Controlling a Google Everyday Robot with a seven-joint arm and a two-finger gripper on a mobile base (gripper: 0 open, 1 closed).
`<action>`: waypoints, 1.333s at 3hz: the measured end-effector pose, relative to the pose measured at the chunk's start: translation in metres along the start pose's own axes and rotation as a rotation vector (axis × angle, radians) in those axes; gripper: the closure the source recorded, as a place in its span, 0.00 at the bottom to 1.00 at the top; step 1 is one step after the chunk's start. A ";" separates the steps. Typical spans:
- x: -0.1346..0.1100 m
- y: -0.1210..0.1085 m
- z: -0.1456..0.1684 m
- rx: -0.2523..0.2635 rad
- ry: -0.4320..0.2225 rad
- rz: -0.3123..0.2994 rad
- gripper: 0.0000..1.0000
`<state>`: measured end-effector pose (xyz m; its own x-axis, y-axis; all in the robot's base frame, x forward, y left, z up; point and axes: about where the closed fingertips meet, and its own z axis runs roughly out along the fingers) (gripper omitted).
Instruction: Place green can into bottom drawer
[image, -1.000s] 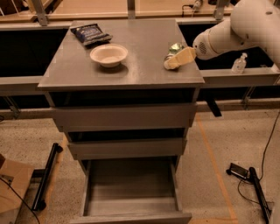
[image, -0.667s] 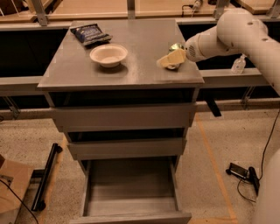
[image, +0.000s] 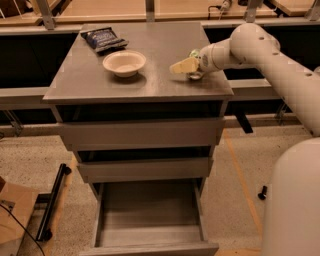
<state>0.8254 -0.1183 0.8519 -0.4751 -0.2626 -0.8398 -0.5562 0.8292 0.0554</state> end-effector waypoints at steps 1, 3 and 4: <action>0.007 -0.008 0.009 0.012 0.009 0.019 0.43; -0.002 0.009 -0.027 -0.009 0.009 -0.080 0.88; -0.013 0.039 -0.078 -0.050 0.049 -0.235 1.00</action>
Offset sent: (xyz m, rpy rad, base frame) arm -0.0268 -0.0157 0.0321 -0.1024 -0.0893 0.0308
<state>0.7566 -0.1205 0.9068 -0.3605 -0.4703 -0.8055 -0.6878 0.7174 -0.1110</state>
